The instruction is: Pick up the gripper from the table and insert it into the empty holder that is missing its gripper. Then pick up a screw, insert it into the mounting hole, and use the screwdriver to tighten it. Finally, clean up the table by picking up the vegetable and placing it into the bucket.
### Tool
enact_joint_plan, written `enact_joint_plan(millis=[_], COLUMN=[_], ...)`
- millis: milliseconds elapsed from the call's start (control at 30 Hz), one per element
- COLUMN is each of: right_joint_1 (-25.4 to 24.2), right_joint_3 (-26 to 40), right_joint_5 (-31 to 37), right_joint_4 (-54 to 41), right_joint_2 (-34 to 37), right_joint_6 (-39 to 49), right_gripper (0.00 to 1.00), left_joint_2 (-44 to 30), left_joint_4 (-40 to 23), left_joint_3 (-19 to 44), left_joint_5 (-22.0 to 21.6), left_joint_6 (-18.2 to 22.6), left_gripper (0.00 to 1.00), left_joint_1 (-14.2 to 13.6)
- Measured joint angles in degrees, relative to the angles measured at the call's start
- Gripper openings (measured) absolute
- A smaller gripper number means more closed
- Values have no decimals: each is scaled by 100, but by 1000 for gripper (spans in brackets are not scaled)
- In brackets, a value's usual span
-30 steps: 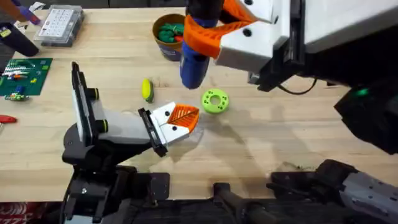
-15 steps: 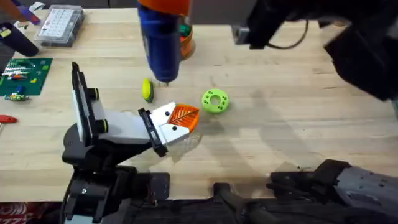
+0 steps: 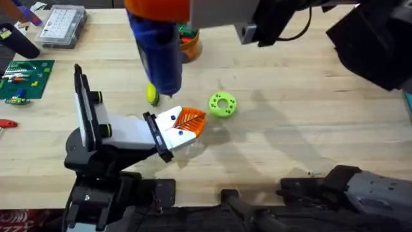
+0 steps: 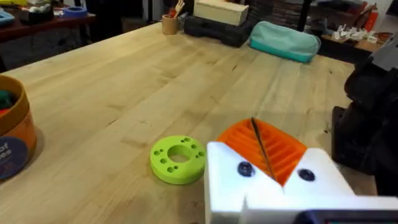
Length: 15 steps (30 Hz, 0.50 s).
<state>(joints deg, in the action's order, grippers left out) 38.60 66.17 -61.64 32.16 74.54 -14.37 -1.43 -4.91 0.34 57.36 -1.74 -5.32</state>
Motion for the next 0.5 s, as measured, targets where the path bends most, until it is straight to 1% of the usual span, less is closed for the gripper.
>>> enact_joint_plan(millis=[333, 500], right_joint_1=[96, 228], right_joint_3=[22, 22], right_joint_5=[-164, -279], right_joint_4=[2, 0], right_joint_2=[0, 0], right_joint_6=[-9, 148], right_gripper=[38, 37], left_joint_2=[0, 0], left_joint_4=[0, 0], left_joint_3=[0, 0], left_joint_5=[0, 2], left_joint_6=[0, 0], left_gripper=[17, 17], left_joint_1=[0, 0])
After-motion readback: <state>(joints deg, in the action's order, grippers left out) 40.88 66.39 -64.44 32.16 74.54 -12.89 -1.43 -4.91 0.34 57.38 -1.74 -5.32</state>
